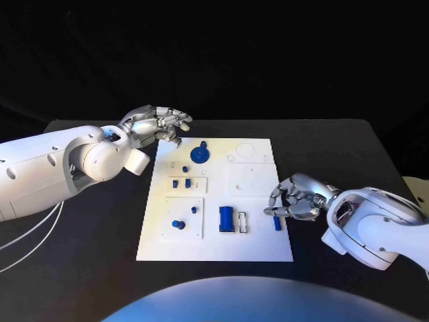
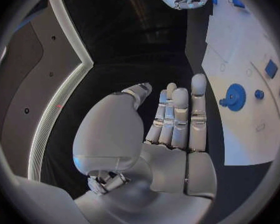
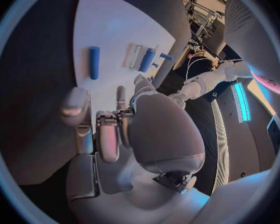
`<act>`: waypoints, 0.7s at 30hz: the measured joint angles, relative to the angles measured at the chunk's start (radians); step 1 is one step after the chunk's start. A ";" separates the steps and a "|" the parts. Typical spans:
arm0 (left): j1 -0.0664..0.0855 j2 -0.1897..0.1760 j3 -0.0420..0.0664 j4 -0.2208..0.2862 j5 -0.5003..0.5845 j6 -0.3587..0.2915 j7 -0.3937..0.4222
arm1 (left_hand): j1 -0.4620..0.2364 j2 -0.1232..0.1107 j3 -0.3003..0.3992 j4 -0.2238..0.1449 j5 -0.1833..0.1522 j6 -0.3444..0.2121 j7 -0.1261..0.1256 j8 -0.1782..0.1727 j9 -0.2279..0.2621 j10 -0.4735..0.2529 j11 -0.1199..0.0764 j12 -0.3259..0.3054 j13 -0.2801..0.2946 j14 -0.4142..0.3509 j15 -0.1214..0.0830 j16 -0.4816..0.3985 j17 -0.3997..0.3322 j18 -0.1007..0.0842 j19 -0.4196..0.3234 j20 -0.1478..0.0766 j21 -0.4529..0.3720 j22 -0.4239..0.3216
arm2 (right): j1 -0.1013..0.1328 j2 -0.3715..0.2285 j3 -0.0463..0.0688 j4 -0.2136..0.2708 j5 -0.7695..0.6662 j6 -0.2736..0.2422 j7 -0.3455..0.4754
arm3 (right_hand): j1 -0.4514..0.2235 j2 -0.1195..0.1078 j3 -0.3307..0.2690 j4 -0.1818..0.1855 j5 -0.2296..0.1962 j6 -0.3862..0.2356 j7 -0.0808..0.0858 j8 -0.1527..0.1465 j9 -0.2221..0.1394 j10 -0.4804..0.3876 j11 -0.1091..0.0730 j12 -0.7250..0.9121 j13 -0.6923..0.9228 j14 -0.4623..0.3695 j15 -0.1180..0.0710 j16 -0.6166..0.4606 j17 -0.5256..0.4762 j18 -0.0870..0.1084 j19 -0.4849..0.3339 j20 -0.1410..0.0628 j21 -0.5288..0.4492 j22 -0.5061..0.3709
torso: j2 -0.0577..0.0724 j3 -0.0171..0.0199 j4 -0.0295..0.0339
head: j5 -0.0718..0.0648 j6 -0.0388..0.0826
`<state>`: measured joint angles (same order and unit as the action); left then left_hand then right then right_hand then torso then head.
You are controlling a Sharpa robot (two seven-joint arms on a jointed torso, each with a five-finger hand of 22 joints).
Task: Assemble the parts on the task board
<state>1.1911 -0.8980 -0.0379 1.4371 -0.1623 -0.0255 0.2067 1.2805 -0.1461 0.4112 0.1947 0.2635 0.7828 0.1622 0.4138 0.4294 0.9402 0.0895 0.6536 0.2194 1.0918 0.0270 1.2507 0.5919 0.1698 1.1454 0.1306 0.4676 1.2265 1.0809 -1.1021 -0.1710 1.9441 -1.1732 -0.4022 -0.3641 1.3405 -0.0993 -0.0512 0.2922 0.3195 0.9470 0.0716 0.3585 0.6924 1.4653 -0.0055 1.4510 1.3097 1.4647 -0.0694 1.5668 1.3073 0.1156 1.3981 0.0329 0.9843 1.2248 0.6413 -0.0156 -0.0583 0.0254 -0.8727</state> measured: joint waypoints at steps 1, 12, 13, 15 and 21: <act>0.000 -0.001 0.000 0.000 0.000 0.000 0.000 | 0.000 0.000 0.000 0.000 0.000 0.000 0.000 0.000 0.000 0.000 0.000 0.000 0.000 0.000 0.000 0.000 -0.001 0.000 0.000 0.000 0.000 0.000 | 0.001 -0.013 -0.001 0.001 -0.008 -0.003 0.001 | -0.011 -0.004 -0.010 0.000 0.000 0.009 0.000 0.000 -0.004 0.000 0.000 0.000 0.000 0.000 0.000 0.000 0.000 0.000 -0.001 0.002 0.000 0.000 | 0.000 0.0001 -0.0002 | -0.002 0.000; 0.000 -0.002 -0.001 0.004 0.000 0.001 0.001 | 0.000 0.000 0.000 0.000 0.000 0.000 0.000 0.000 0.000 0.000 0.000 0.000 0.000 0.000 0.000 0.000 -0.001 0.000 0.000 0.000 0.000 -0.001 | -0.058 -0.078 -0.008 -0.001 -0.147 -0.034 -0.033 | -0.027 -0.006 -0.027 -0.002 0.000 0.036 -0.007 0.000 -0.015 0.000 0.000 0.000 0.000 0.000 0.000 0.000 0.000 0.000 -0.001 0.002 0.000 0.010 | 0.000 0.0001 -0.0011 | -0.014 0.000; 0.000 -0.003 -0.001 0.004 0.000 0.002 0.001 | 0.000 0.000 0.000 0.000 0.000 0.000 0.000 0.000 0.000 0.000 0.000 0.000 0.000 0.000 0.000 0.000 -0.001 0.000 0.000 0.000 0.000 -0.001 | -0.063 -0.078 -0.008 -0.001 -0.158 -0.036 -0.039 | -0.027 -0.006 -0.027 -0.002 0.000 0.036 -0.007 0.000 -0.015 0.000 0.000 0.000 0.000 0.000 0.000 0.000 0.000 0.000 -0.001 0.002 0.005 0.011 | 0.000 0.0006 -0.0008 | -0.014 0.000; 0.000 -0.004 -0.001 0.004 0.000 0.002 0.001 | 0.000 0.000 0.000 0.000 0.000 0.000 0.000 0.000 0.000 0.000 0.000 0.000 0.000 0.000 0.000 0.000 -0.001 0.000 0.000 0.000 0.000 -0.001 | -0.070 -0.075 -0.008 -0.002 -0.174 -0.040 -0.048 | -0.027 -0.006 -0.030 0.001 0.000 0.036 -0.007 0.000 -0.018 0.000 0.000 0.000 0.000 0.000 0.000 0.000 0.000 0.000 0.002 0.005 0.017 0.018 | 0.000 0.0007 -0.0007 | -0.014 0.000; 0.000 -0.005 -0.002 0.004 0.001 0.004 0.001 | 0.000 0.000 0.000 0.000 0.000 0.000 0.000 0.000 0.000 0.000 0.000 0.000 0.000 0.000 0.000 0.000 -0.001 0.000 0.000 0.000 0.000 -0.001 | -0.084 -0.045 -0.008 -0.010 -0.223 -0.050 -0.083 | -0.027 -0.006 -0.034 -0.001 0.000 0.036 -0.007 0.000 -0.021 0.000 0.000 0.000 0.000 0.000 0.000 0.000 0.000 0.000 0.004 0.007 0.027 0.025 | 0.002 0.0007 0.0007 | -0.015 0.000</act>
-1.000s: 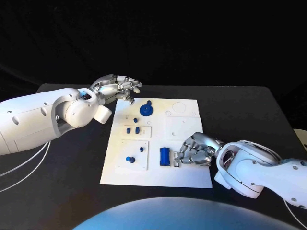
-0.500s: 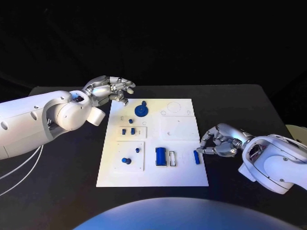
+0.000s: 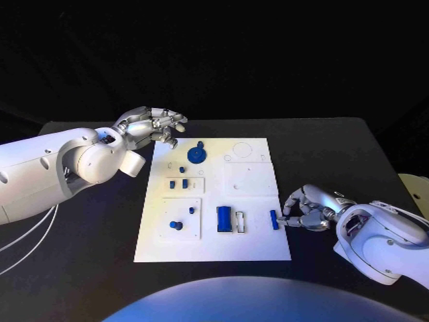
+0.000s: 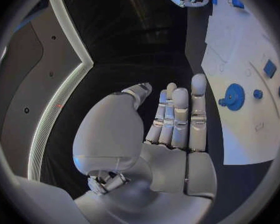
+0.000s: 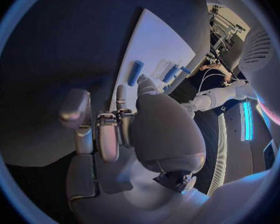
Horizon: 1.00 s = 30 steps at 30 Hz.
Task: Assemble the parts on the task board
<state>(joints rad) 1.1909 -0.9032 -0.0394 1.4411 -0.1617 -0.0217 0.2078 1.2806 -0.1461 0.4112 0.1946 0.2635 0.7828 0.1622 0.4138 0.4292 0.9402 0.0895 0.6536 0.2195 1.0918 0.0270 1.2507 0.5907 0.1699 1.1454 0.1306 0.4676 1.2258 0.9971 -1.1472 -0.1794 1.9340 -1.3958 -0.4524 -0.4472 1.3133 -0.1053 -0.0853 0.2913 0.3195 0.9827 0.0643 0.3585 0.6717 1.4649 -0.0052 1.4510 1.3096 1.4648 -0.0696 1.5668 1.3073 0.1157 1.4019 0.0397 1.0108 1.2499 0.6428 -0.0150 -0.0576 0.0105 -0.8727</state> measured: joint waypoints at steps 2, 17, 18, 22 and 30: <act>0.000 0.000 0.000 0.000 0.000 0.001 0.000 | 0.000 0.000 0.000 0.000 0.000 0.000 0.000 0.000 0.000 0.000 0.000 0.000 0.000 0.000 0.000 0.000 0.000 0.000 0.000 0.000 0.000 0.000 | -0.002 0.009 0.000 -0.002 -0.008 -0.002 -0.008 | 0.000 0.000 0.000 0.000 0.000 0.000 0.000 -0.004 -0.001 0.000 0.000 0.000 0.000 0.000 0.000 0.000 0.000 0.000 0.000 0.000 0.004 0.002 | 0.000 0.0000 0.0007 | -0.001 0.000; 0.000 -0.004 0.000 0.000 0.000 0.007 -0.001 | 0.000 0.000 -0.003 0.003 0.000 0.000 0.000 0.000 0.001 0.000 0.000 0.000 0.000 0.000 0.000 0.000 0.000 0.000 0.000 0.000 0.000 0.000 | -0.022 0.063 0.001 -0.027 -0.039 -0.010 -0.041 | -0.005 0.005 -0.003 0.003 0.004 0.014 -0.001 -0.004 -0.009 0.000 0.000 0.010 0.000 0.000 0.000 0.000 0.000 0.000 0.004 -0.004 0.012 0.009 | 0.000 0.0000 0.0000 | 0.001 0.000; 0.000 -0.004 0.000 0.000 0.000 0.007 -0.001 | 0.000 0.000 -0.003 0.003 0.000 0.000 0.000 0.000 0.001 0.000 0.000 0.000 0.000 0.000 0.000 0.000 0.000 0.000 0.000 0.000 0.000 0.000 | -0.024 0.067 0.001 -0.030 -0.040 -0.010 -0.042 | -0.005 0.005 -0.003 0.003 0.004 0.015 0.000 -0.003 -0.009 0.000 0.000 0.010 0.000 0.000 0.000 0.000 0.000 0.000 0.004 -0.004 0.012 0.009 | 0.000 0.0000 0.0000 | 0.001 0.000; 0.000 -0.004 0.000 0.000 0.000 0.008 -0.001 | 0.000 0.000 -0.003 0.003 0.000 0.000 0.000 0.000 0.001 0.000 0.000 0.000 0.000 0.000 0.000 0.000 0.000 0.000 0.000 0.000 0.000 0.000 | -0.026 0.081 0.003 -0.040 -0.046 -0.009 -0.047 | -0.005 0.006 -0.005 0.001 0.004 0.020 -0.005 -0.001 -0.008 0.000 0.000 0.010 0.000 0.000 0.000 0.000 0.000 0.000 0.004 -0.004 0.012 0.009 | 0.000 -0.0001 -0.0002 | 0.000 0.000; 0.000 -0.005 0.000 0.001 0.000 0.009 -0.002 | 0.000 0.000 -0.003 0.003 0.000 0.000 0.000 0.000 0.001 0.000 0.000 0.000 0.000 0.000 0.000 0.000 0.000 0.000 0.000 0.000 0.000 0.000 | -0.031 0.097 0.009 -0.052 -0.073 0.004 -0.061 | 0.060 0.012 -0.005 0.000 0.005 0.043 -0.014 -0.007 0.009 0.000 -0.008 0.015 0.000 0.001 -0.001 0.000 0.000 0.000 0.007 -0.007 0.012 0.014 | 0.000 0.0002 0.0000 | 0.000 0.000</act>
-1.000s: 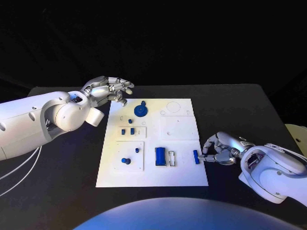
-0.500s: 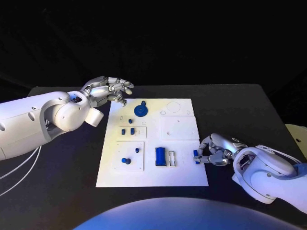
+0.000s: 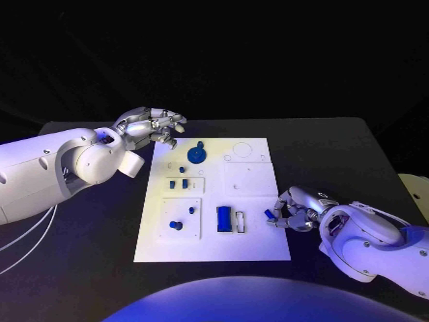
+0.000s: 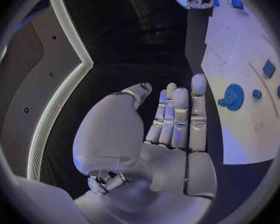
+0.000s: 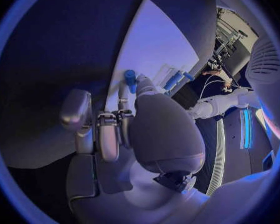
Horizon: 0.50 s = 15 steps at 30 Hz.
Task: Assemble the parts on the task board
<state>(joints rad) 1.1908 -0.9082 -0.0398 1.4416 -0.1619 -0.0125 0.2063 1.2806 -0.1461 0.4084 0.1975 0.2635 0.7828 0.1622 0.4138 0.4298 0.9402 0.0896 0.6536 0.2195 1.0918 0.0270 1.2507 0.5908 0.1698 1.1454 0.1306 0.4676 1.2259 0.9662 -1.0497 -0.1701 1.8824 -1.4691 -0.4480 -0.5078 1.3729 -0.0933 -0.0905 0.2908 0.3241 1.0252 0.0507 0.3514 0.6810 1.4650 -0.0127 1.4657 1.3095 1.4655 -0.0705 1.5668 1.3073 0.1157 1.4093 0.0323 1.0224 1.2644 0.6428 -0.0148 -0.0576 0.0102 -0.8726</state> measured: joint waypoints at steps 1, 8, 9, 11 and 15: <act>0.000 0.000 0.000 0.000 0.000 0.000 0.000 | 0.000 0.000 0.000 0.000 0.000 0.000 0.000 0.000 0.000 0.000 0.000 0.000 0.000 0.000 0.000 0.000 0.000 0.000 0.000 0.000 0.000 0.000 | 0.000 0.001 0.001 -0.001 -0.004 0.002 -0.002 | 0.018 0.000 0.004 -0.004 0.004 0.006 -0.002 -0.001 0.000 0.000 0.000 0.000 0.000 0.003 -0.003 0.000 0.000 0.000 0.000 0.000 0.000 0.001 | 0.000 -0.0001 0.0000 | 0.000 0.000; 0.000 0.000 0.000 0.000 0.000 0.001 0.000 | 0.000 0.000 0.000 0.000 0.000 0.000 0.000 0.000 0.000 0.000 0.000 0.000 0.000 0.000 0.000 0.000 0.000 0.000 0.000 0.000 0.000 0.000 | -0.001 0.011 0.003 0.001 -0.038 0.013 -0.014 | 0.123 -0.010 0.073 -0.005 -0.053 0.029 -0.008 -0.013 0.001 0.000 -0.010 0.001 0.002 0.001 -0.009 0.000 0.000 0.000 0.004 -0.004 0.006 0.009 | -0.001 -0.0003 0.0000 | 0.001 0.000; 0.000 0.000 0.000 0.000 0.000 0.001 0.000 | 0.000 0.000 0.000 0.000 0.000 0.000 0.000 0.000 0.000 0.000 0.000 0.000 0.000 0.000 0.000 0.000 0.000 0.000 0.000 0.000 0.000 0.000 | -0.001 0.012 0.003 0.002 -0.043 0.013 -0.015 | 0.128 -0.013 0.090 -0.004 -0.074 0.031 -0.009 -0.019 0.001 0.001 -0.013 0.001 0.002 0.001 -0.009 0.000 0.000 0.000 0.004 -0.004 0.006 0.010 | -0.001 -0.0003 0.0000 | 0.000 0.000; 0.000 0.000 0.000 0.000 0.000 0.001 0.000 | 0.000 0.000 0.000 0.000 0.000 0.000 0.000 0.000 0.000 0.000 0.000 0.000 0.000 0.000 0.000 0.000 0.000 0.000 0.000 0.000 0.000 0.000 | -0.001 0.013 0.003 0.003 -0.047 0.014 -0.017 | 0.133 -0.014 0.099 0.004 -0.084 0.033 -0.012 -0.021 0.001 0.001 -0.013 0.001 0.001 0.001 -0.009 0.000 0.000 0.000 0.004 -0.004 0.006 0.011 | -0.001 -0.0003 0.0000 | 0.000 0.000; 0.000 -0.001 0.000 0.001 0.000 0.001 0.000 | 0.000 0.000 0.000 0.000 0.000 0.000 0.000 0.000 0.000 0.000 0.000 0.000 0.000 0.000 0.000 0.000 0.000 0.000 0.000 0.000 0.000 0.000 | -0.002 0.014 0.003 0.007 -0.058 0.012 -0.024 | 0.143 -0.024 0.120 0.022 -0.073 0.039 -0.011 -0.028 -0.004 0.001 -0.013 0.001 -0.002 -0.002 -0.013 0.000 0.000 0.000 0.007 -0.007 0.006 0.014 | -0.001 -0.0003 0.0001 | 0.000 0.000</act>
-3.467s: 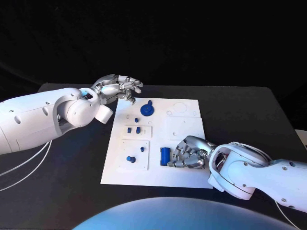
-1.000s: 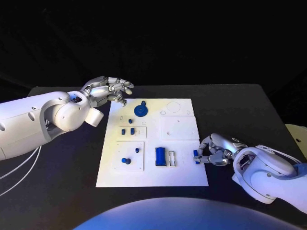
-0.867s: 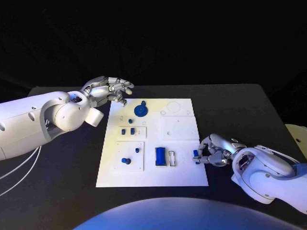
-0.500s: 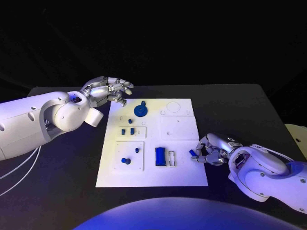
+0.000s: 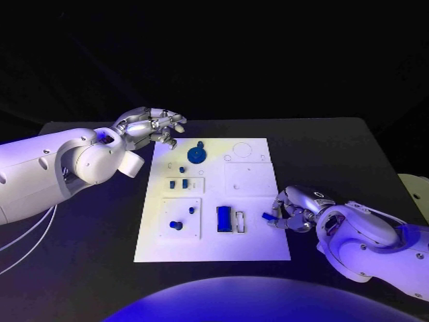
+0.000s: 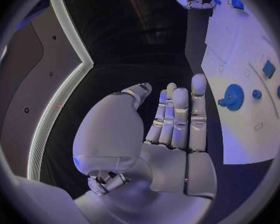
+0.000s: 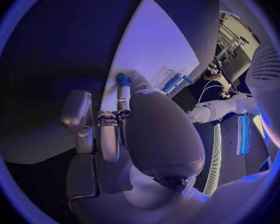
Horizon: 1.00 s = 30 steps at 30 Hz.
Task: Assemble the parts on the task board
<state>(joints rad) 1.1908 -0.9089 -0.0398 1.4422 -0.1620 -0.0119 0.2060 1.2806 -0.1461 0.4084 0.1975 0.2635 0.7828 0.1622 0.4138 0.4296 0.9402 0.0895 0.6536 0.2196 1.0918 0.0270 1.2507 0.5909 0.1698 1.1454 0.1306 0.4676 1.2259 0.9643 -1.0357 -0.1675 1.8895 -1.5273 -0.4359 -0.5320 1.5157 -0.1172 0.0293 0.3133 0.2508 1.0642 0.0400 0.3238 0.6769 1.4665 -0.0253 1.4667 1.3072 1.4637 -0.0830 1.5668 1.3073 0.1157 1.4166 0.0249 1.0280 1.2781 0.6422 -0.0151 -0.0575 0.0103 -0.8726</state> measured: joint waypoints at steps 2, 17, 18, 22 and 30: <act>0.000 0.000 0.000 0.000 0.000 0.000 0.000 | 0.000 0.000 0.000 0.000 0.000 0.000 0.000 0.001 0.000 0.000 0.000 0.000 0.000 0.000 0.000 0.000 0.000 0.000 -0.001 0.001 0.000 0.000 | -0.001 0.000 -0.001 0.004 -0.002 -0.004 -0.004 | 0.005 -0.005 0.028 0.018 0.010 0.001 -0.001 0.001 -0.021 0.000 -0.004 0.000 0.000 0.003 -0.003 0.000 0.000 0.000 0.001 -0.001 0.000 0.004 | 0.000 0.0000 0.0001 | 0.000 0.000; 0.000 0.001 0.000 0.002 0.000 0.002 -0.002 | 0.000 0.000 0.000 0.000 0.000 0.000 0.000 0.004 0.001 0.000 0.000 0.000 0.000 0.000 0.000 0.000 0.002 0.000 -0.004 0.004 0.000 0.000 | 0.020 0.006 -0.004 0.073 0.091 -0.054 -0.030 | -0.199 -0.140 0.504 -0.028 0.005 -0.018 0.000 0.060 0.021 -0.002 -0.013 0.005 0.001 0.000 -0.007 0.000 0.000 0.000 0.005 -0.005 -0.008 0.022 | 0.001 0.0000 0.0012 | -0.001 0.000; 0.000 0.001 0.000 0.002 0.000 0.002 -0.002 | 0.000 0.000 0.000 0.000 0.000 0.000 0.000 0.004 0.001 0.000 0.000 0.000 0.000 0.000 0.000 0.000 0.002 0.000 -0.004 0.004 0.000 0.000 | 0.022 0.009 -0.004 0.075 0.105 -0.059 -0.030 | -0.212 -0.141 0.504 -0.028 0.015 -0.018 0.000 0.063 0.024 -0.002 -0.013 0.005 0.001 0.000 -0.007 0.000 0.000 0.000 0.005 -0.005 -0.008 0.022 | 0.001 -0.0002 0.0014 | -0.001 0.000; 0.000 0.000 0.000 0.003 -0.001 0.003 -0.003 | 0.000 0.000 0.000 0.000 0.000 0.000 0.000 0.004 0.001 0.000 0.000 0.000 0.000 0.000 0.000 0.000 0.002 0.000 -0.004 0.004 0.000 0.000 | 0.026 0.029 -0.004 0.078 0.159 -0.078 -0.029 | -0.244 -0.151 0.576 -0.100 0.023 -0.021 0.003 0.068 0.027 -0.002 -0.013 0.005 0.001 0.000 -0.007 0.000 0.001 0.000 0.005 -0.005 -0.012 0.022 | 0.001 -0.0005 0.0012 | -0.001 0.000; 0.000 -0.001 0.000 0.006 -0.002 0.003 -0.004 | 0.000 0.000 0.003 0.003 0.000 0.000 0.000 0.004 0.001 -0.004 0.004 0.000 -0.001 0.000 0.000 0.000 0.002 0.000 -0.004 0.004 0.000 0.000 | 0.028 0.075 -0.004 0.060 0.233 -0.100 -0.026 | -0.289 -0.149 0.602 -0.118 0.022 -0.025 0.006 0.067 0.027 -0.002 -0.012 0.005 0.001 -0.001 -0.007 0.000 0.001 0.000 0.005 -0.005 -0.016 0.022 | 0.001 -0.0004 0.0009 | 0.001 0.000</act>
<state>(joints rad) 1.1909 -0.9099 -0.0398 1.4478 -0.1638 -0.0088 0.2018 1.2806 -0.1461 0.4112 0.2002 0.2635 0.7828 0.1622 0.4175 0.4302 0.9364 0.0933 0.6536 0.2187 1.0918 0.0270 1.2507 0.5926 0.1699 1.1417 0.1343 0.4676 1.2260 0.9919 -0.9611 -0.1715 1.9490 -1.2945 -0.5361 -0.5581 1.2264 -0.2661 0.6315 0.1950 0.2732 1.0395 0.0464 0.3913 0.7036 1.4648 -0.0378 1.4717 1.3080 1.4632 -0.0896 1.5668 1.3081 0.1157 1.4218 0.0196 1.0122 1.3003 0.6432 -0.0154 -0.0567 0.0111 -0.8726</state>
